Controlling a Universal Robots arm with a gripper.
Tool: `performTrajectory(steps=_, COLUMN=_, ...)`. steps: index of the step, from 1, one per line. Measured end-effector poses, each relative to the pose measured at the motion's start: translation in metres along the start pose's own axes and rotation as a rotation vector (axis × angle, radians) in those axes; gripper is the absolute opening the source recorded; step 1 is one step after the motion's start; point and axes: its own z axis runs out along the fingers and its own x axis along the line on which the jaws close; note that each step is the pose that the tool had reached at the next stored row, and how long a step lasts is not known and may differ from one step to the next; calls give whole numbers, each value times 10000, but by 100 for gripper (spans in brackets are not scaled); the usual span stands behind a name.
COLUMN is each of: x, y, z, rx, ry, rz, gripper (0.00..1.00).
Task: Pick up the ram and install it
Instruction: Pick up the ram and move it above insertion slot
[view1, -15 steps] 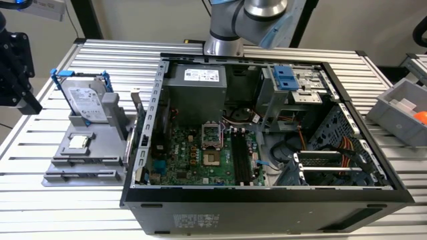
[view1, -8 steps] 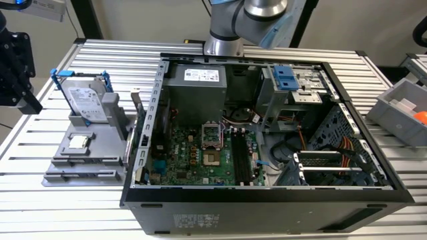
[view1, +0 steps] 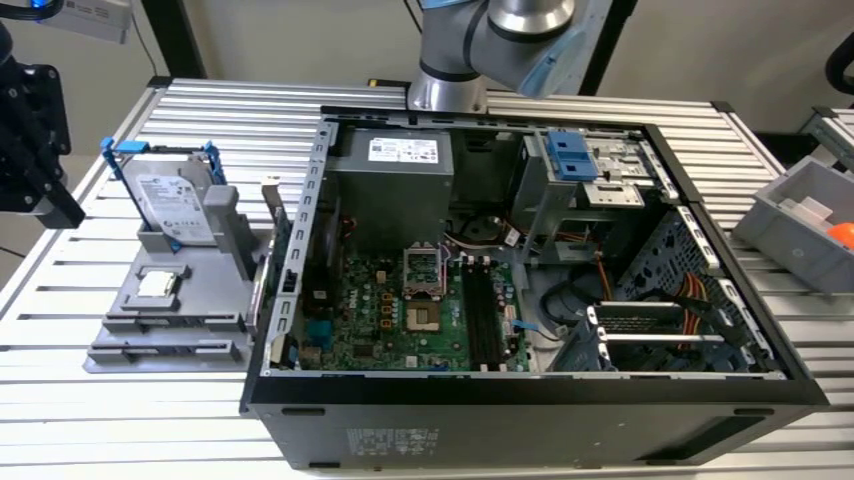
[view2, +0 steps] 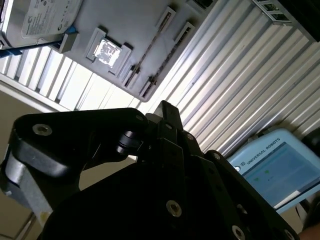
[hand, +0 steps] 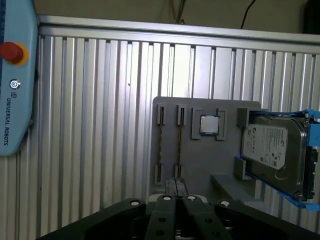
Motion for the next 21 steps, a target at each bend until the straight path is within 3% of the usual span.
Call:
performTrajectory(steps=15, x=-5, y=0, z=2, rx=1, ry=0, rz=37, gripper=100)
performTrajectory(steps=21, x=-37, y=-2, z=33, rx=3, ry=-1, rz=55, gripper=100)
